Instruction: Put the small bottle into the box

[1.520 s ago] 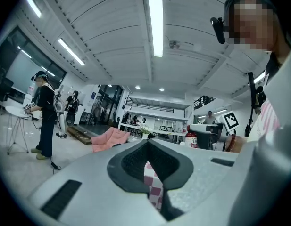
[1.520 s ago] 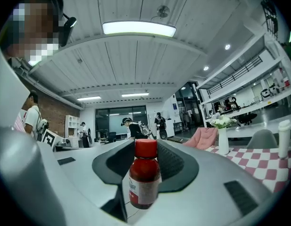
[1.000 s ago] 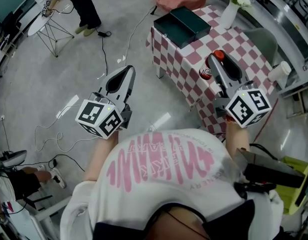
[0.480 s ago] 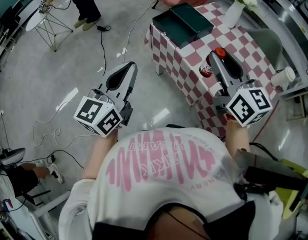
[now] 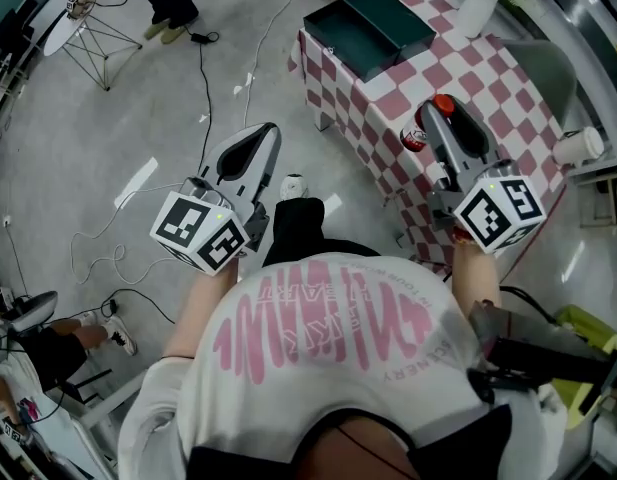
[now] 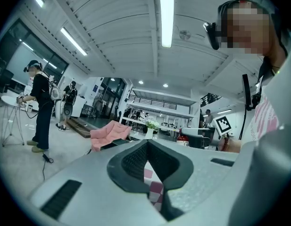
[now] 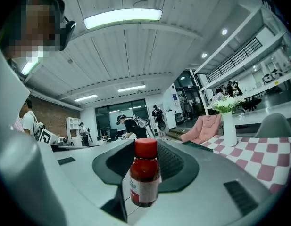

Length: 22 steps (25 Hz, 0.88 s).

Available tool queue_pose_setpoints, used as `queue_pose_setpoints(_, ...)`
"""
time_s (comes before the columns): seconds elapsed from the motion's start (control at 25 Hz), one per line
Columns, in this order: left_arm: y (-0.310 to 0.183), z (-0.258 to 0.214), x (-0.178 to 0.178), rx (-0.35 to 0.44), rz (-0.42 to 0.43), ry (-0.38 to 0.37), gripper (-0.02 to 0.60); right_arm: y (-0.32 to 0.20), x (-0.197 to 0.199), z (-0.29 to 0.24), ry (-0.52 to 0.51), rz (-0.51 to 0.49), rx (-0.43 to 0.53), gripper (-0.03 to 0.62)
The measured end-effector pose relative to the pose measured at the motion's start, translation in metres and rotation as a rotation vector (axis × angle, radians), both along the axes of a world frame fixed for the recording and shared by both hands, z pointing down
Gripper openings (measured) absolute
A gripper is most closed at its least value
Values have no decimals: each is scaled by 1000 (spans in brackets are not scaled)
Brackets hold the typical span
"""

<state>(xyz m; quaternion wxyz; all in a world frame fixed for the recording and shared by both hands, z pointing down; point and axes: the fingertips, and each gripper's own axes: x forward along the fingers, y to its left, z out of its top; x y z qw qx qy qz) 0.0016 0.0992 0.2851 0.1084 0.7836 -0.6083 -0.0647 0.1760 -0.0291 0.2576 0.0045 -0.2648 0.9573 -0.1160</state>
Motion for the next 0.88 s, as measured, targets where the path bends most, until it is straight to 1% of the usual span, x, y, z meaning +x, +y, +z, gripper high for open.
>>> queue_pose_setpoints(0.24,-30,19,-13,-25,28,33,8,-25,-11,15,21,20,-21,149)
queue_pose_setpoints(0.44,-68,35,-34,-56,47,71,8,-55,-28,29,46,36,-37,149)
queue_pose_setpoints(0.56,-92,47,-45,-87,76,64,8,-76,-39,37,53,54,-52,149)
queue_pose_setpoints(0.68,-120,61,-60,-118,100,83,8,-101,-53,48,68,73,-68,149)
queue_pose_setpoints(0.88,-169,82,-85,-178,159,93,8,-147,-76,72,83,141,-127,149)
